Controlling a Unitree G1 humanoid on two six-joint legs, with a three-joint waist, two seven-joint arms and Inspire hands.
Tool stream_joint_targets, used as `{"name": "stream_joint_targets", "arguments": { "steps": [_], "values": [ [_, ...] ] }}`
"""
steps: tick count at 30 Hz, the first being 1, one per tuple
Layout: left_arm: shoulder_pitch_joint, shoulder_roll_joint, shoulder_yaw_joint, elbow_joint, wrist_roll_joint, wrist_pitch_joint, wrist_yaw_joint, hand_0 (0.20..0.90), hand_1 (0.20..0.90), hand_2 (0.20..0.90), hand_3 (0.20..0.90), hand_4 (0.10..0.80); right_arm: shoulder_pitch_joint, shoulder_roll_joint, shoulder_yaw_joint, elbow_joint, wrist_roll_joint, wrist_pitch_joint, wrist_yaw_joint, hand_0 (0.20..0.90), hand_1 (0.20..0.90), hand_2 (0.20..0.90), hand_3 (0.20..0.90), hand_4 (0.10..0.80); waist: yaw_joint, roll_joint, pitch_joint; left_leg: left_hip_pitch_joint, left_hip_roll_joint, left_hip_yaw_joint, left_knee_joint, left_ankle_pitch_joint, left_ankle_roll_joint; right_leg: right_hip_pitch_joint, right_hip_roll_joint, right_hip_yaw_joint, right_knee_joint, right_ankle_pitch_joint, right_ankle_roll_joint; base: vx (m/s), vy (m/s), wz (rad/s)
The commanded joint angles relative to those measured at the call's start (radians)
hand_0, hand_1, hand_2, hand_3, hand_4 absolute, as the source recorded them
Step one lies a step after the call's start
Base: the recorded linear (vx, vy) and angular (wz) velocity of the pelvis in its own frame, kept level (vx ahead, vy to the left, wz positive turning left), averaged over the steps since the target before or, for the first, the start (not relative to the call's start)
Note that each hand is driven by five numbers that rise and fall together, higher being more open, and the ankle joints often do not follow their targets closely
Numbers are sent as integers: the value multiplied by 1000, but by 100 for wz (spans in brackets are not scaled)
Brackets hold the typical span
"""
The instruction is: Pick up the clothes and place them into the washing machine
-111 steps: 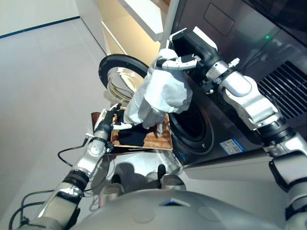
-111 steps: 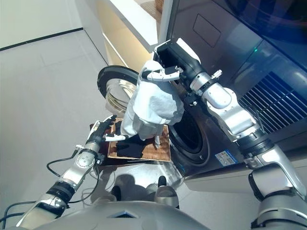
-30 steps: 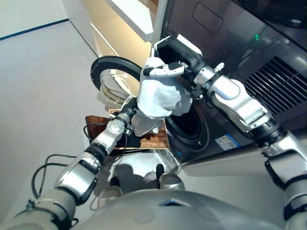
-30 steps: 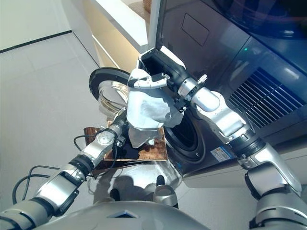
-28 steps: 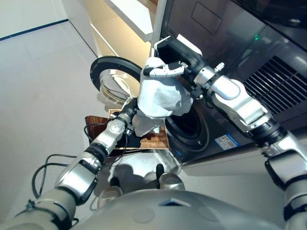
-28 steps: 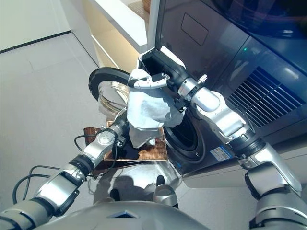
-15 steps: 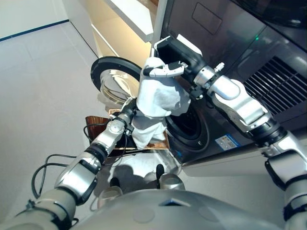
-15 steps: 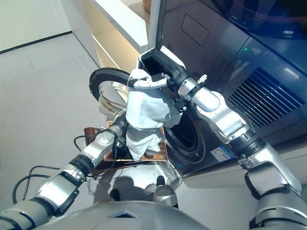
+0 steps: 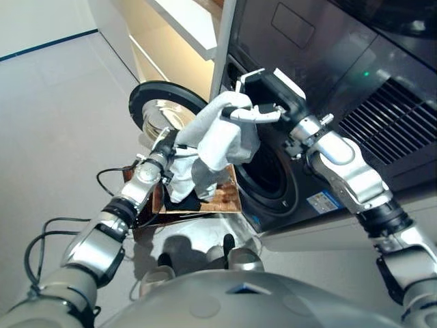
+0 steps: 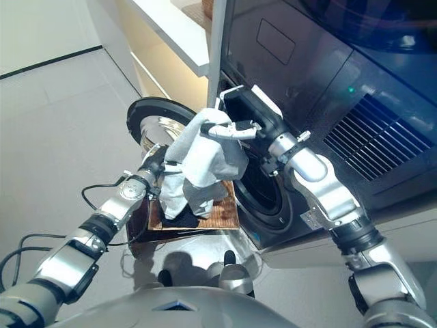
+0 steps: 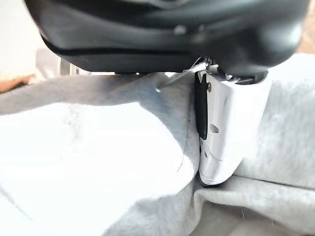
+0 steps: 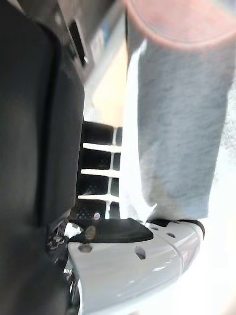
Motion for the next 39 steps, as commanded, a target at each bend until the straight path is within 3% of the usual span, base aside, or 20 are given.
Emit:
{"name": "stream_joint_targets", "arguments": {
  "steps": [1, 8, 14, 24, 39],
  "values": [
    [-147, 21, 68, -51, 6, -102, 48, 200, 200, 200, 200, 300, -73, 40, -145, 0, -38, -104, -44, 200, 200, 200, 200, 300, 37, 18, -85, -3, 21, -17, -2, -49, -27, 4, -71, -14, 87, -49, 55, 15, -6, -6],
    [-99, 67, 144, -98, 4, -116, 79, 200, 200, 200, 200, 300, -24, 100, -156, 52, -143, -109, -64, 200, 200, 200, 200, 300, 52, 16, -81, -3, 22, -27, -2, -51, -27, 12, -67, -22, 84, -53, 53, 1, -2, 0],
    [-65, 84, 210, -127, -7, -124, 110, 200, 200, 200, 200, 300, -9, 154, -93, 133, -243, -89, -56, 200, 200, 200, 200, 300, 70, 13, -77, -4, 19, -37, -2, -51, -26, 21, -69, -32, 81, -55, 51, 0, 2, 2],
    [-98, 95, 218, -193, -5, -131, 140, 200, 200, 200, 200, 300, -9, 219, 26, 305, -393, -50, -43, 200, 200, 200, 200, 300, 82, 12, -68, -8, 11, -46, -2, -50, -23, 23, -74, -38, 81, -53, 51, -4, 4, 5],
    [-113, 18, 182, -268, -15, -124, 142, 200, 200, 200, 200, 300, -80, 303, 181, 495, -666, -5, -40, 200, 200, 200, 200, 300, 92, 18, -59, -11, 7, -57, -2, -50, -18, 20, -76, -42, 85, -58, 46, 0, 0, 0]
  ]
}}
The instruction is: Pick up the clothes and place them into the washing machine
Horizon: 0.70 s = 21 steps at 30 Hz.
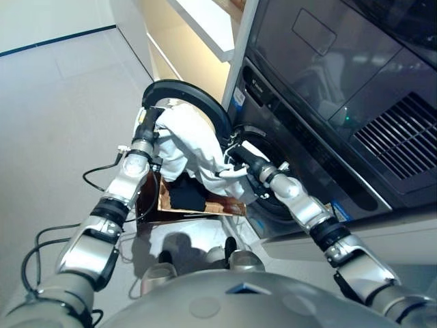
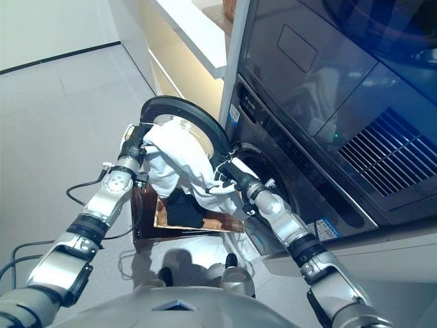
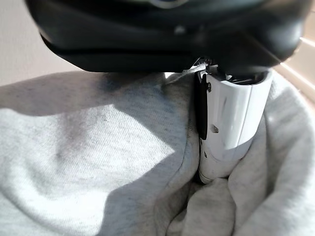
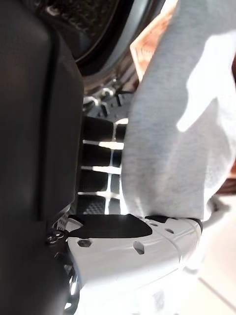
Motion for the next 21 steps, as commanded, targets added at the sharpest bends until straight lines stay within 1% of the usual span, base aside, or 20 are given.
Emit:
{"name": "stream_joint_targets", "arguments": {
  "steps": [1, 3, 4, 5, 6, 10, 13, 15, 16, 17, 19, 21],
  "values": [
    [-164, 21, 21, -116, -7, -123, 36, 200, 200, 200, 200, 300, -132, -9, 2, 16, -51, -45, -22, 200, 200, 200, 200, 300, 34, 18, -63, -10, 7, -30, -7, -50, -19, 4, -72, -11, 84, -52, 44, 0, 0, 0],
    [-177, 26, 20, -116, -2, -124, 38, 200, 200, 200, 200, 300, -137, -8, 9, 31, -57, -42, -20, 200, 200, 200, 200, 300, 33, 18, -63, -10, 7, -31, -7, -50, -19, 4, -73, -12, 84, -52, 45, 0, 0, 0],
    [-182, 28, 20, -118, -2, -125, 39, 200, 200, 200, 200, 300, -137, -8, 7, 33, -54, -43, -27, 310, 310, 310, 310, 378, 33, 19, -63, -10, 7, -31, -7, -50, -19, 5, -73, -12, 83, -52, 45, 0, 0, 0],
    [-188, 32, 19, -122, -2, -125, 39, 200, 200, 200, 200, 300, -135, -8, 1, 34, -48, -44, -33, 477, 477, 477, 477, 498, 33, 19, -64, -9, 7, -31, -7, -50, -19, 5, -73, -13, 83, -52, 45, 0, 0, 0],
    [-192, 36, 18, -124, -6, -127, 39, 200, 200, 200, 200, 300, -130, -8, -6, 33, -39, -45, -38, 900, 900, 900, 900, 800, 33, 20, -65, -9, 6, -32, -7, -49, -19, 5, -73, -12, 84, -52, 45, 0, 0, 0],
    [-187, 46, 31, -149, -58, -135, 28, 200, 200, 200, 200, 300, -105, -20, -44, 8, -11, -44, -52, 900, 900, 900, 900, 800, 31, 22, -67, -8, 6, -32, -7, -50, -19, 6, -73, -13, 85, -52, 46, 0, 0, 0],
    [-169, 57, 33, -163, -94, -143, -4, 200, 200, 200, 200, 300, -79, -27, -76, 5, 2, -44, -62, 900, 900, 900, 900, 800, 30, 24, -69, -6, 6, -31, -7, -51, -20, 9, -73, -14, 84, -53, 46, 0, 0, 0],
    [-160, 61, 40, -153, -114, -145, -8, 200, 200, 200, 200, 300, -61, -27, -100, 11, 24, -47, -72, 900, 900, 900, 900, 800, 28, 25, -71, -4, 7, -30, -7, -52, -20, 10, -74, -14, 83, -53, 46, 0, 0, 0],
    [-154, 64, 49, -139, -154, -151, -21, 200, 200, 200, 200, 300, -50, -21, -115, 15, 51, -49, -77, 900, 900, 900, 900, 800, 26, 25, -72, -3, 7, -28, -7, -52, -20, 10, -75, -14, 83, -52, 46, 0, 0, 0],
    [-154, 64, 48, -139, -155, -151, -21, 200, 200, 200, 200, 300, -50, -21, -115, 15, 52, -49, -77, 900, 900, 900, 900, 800, 26, 25, -72, -3, 7, -28, -7, -52, -20, 10, -75, -14, 83, -52, 46, 0, 0, 0],
    [-145, 56, 60, -120, -212, -154, -41, 200, 200, 200, 200, 300, -40, -14, -120, 15, 76, -53, -74, 900, 900, 900, 900, 800, 24, 26, -73, -1, 7, -26, -7, -53, -20, 10, -75, -13, 83, -51, 47, 0, 0, 0],
    [-141, 63, 66, -104, -233, -155, -55, 200, 200, 200, 200, 300, -33, -6, -125, 15, 102, -56, -69, 900, 900, 900, 900, 800, 23, 27, -75, 1, 8, -23, -7, -53, -21, 10, -75, -11, 82, -51, 46, 0, 0, 0]
  ]
}}
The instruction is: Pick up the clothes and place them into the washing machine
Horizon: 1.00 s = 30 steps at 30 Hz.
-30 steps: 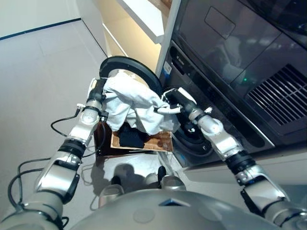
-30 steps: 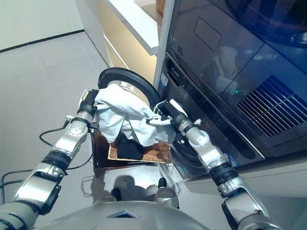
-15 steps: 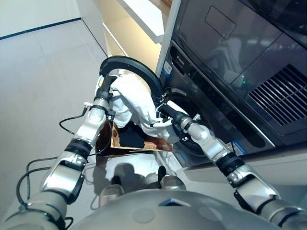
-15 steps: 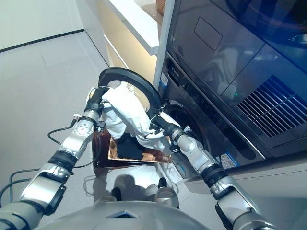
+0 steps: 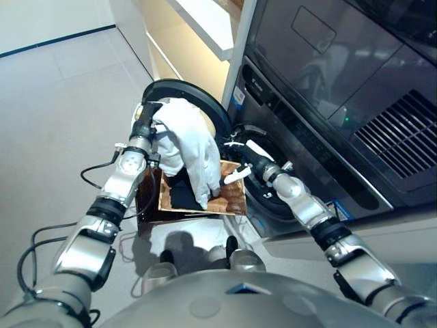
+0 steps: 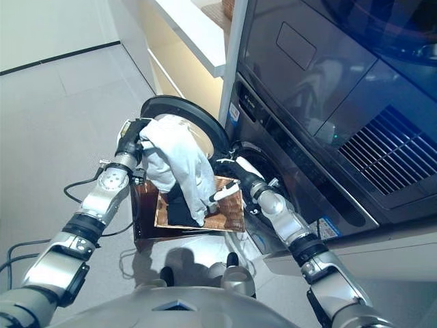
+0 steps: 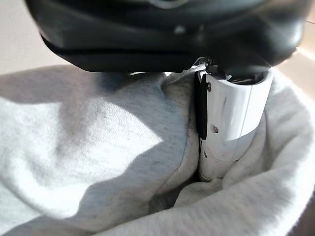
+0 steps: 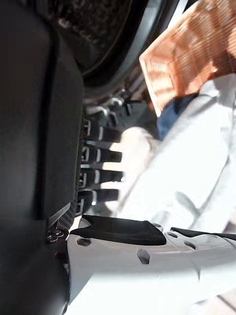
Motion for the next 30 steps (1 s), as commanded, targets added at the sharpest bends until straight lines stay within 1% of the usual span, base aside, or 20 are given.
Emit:
{"name": "stream_joint_targets", "arguments": {
  "steps": [1, 5, 9, 12, 13, 14, 20, 25, 30],
  "values": [
    [-143, 31, 55, -51, -90, -155, -28, 200, 200, 200, 200, 300, -48, -1, -48, 1, 83, -60, -45, 900, 900, 900, 900, 800, 23, 18, -83, 0, 8, -23, -6, -53, -22, 8, -74, -9, 81, -51, 46, 0, 0, 0],
    [-135, 42, 54, -41, -145, -152, -71, 200, 200, 200, 200, 300, -40, 16, -57, 9, 123, -69, -47, 900, 900, 900, 900, 800, 22, 20, -87, 2, 7, -21, -6, -55, -23, 9, -74, -9, 81, -50, 47, 0, 0, 0],
    [-128, 31, 42, -40, -188, -149, -104, 200, 200, 200, 200, 300, -45, 48, -60, 33, 192, -75, -44, 900, 900, 900, 900, 800, 23, 22, -88, 3, 9, -20, -6, -55, -23, 10, -75, -8, 79, -50, 47, 0, 0, 0],
    [-121, 9, 29, -43, -251, -143, -147, 200, 200, 200, 200, 300, -52, 79, -55, 55, 260, -82, -32, 900, 900, 900, 900, 800, 25, 23, -88, 2, 8, -22, -6, -55, -23, 11, -76, -10, 79, -49, 46, 0, 2, 1],
    [-121, 9, 29, -43, -251, -143, -147, 200, 200, 200, 200, 300, -52, 79, -55, 55, 260, -82, -32, 900, 900, 900, 900, 800, 25, 23, -88, 2, 8, -22, -6, -55, -23, 11, -76, -10, 79, -49, 46, -1, 8, 3],
    [-119, -10, 14, -45, -305, -133, -182, 200, 200, 200, 200, 300, -62, 103, -50, 81, 317, -86, -29, 900, 900, 900, 900, 800, 26, 24, -88, 3, 8, -22, -6, -55, -23, 10, -76, -10, 79, -49, 46, 0, 0, 0],
    [-118, -56, -34, -43, -403, -108, -243, 200, 200, 200, 200, 300, -104, 155, -33, 138, 409, -90, -34, 900, 900, 900, 900, 800, 30, 27, -92, 3, 7, -23, -6, -55, -23, 10, -75, -12, 77, -46, 46, 0, 0, 0],
    [-101, -79, -78, -75, -464, -80, -297, 200, 200, 200, 200, 300, -132, 160, -37, 153, 418, -87, -45, 900, 900, 900, 900, 800, 34, 28, -94, 1, 6, -28, -6, -56, -21, 11, -75, -13, 75, -44, 45, 0, 0, 0],
    [-83, -69, -103, -98, -485, -66, -341, 200, 200, 200, 200, 300, -139, 153, -48, 158, 408, -89, -50, 900, 900, 900, 900, 800, 36, 30, -96, 2, 5, -30, -6, -58, -20, 12, -76, -12, 75, -45, 45, 0, 0, 0]
  ]
}}
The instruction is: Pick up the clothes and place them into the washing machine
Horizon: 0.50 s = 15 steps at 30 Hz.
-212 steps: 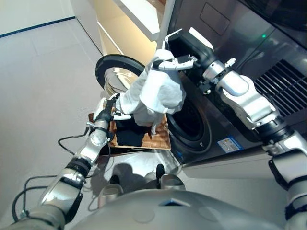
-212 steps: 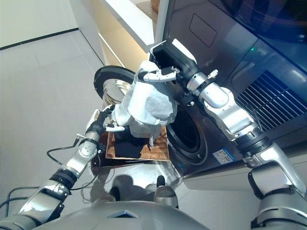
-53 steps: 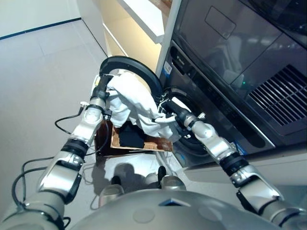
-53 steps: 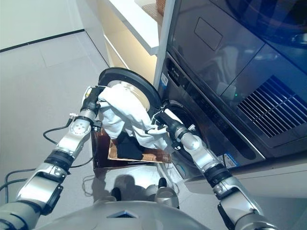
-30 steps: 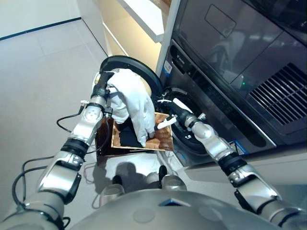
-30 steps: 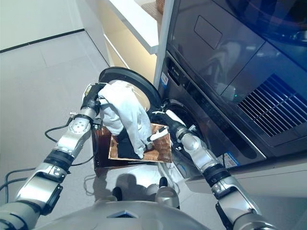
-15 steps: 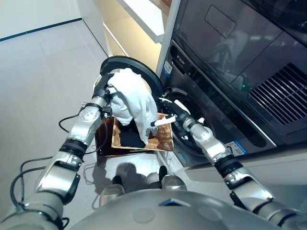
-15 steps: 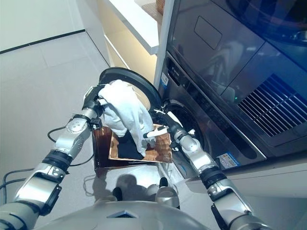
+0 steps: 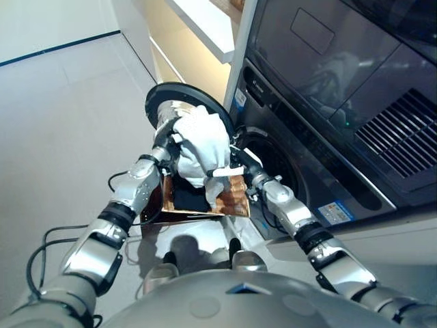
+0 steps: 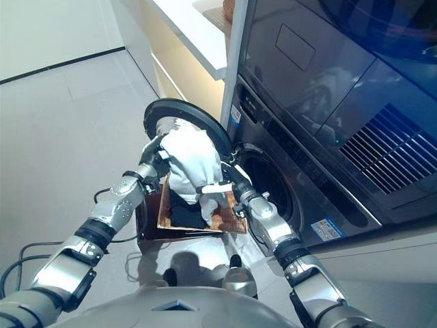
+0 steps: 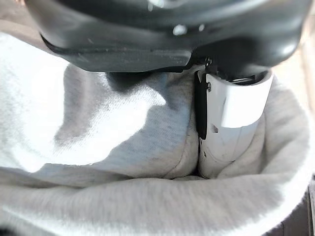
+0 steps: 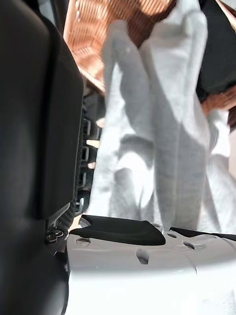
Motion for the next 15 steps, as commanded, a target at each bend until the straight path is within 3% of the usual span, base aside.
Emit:
{"name": "stream_joint_targets", "arguments": {
  "steps": [1, 15],
  "values": [
    [-119, -6, -12, -102, -82, -84, -90, 200, 200, 200, 200, 300, -139, 14, -36, 32, 26, -88, -19, 900, 900, 900, 900, 800, 35, 4, -83, -3, 5, -29, -7, -59, -20, 4, -75, -14, 75, -45, 45, 0, 0, 0],
    [-79, 15, -27, -131, -154, -47, -173, 200, 200, 200, 200, 300, -159, 16, -50, 81, 10, -92, -8, 900, 900, 900, 900, 800, 46, 8, -84, -2, 4, -30, -7, -58, -18, 7, -75, -18, 75, -47, 46, 0, -1, 0]
  ]
}}
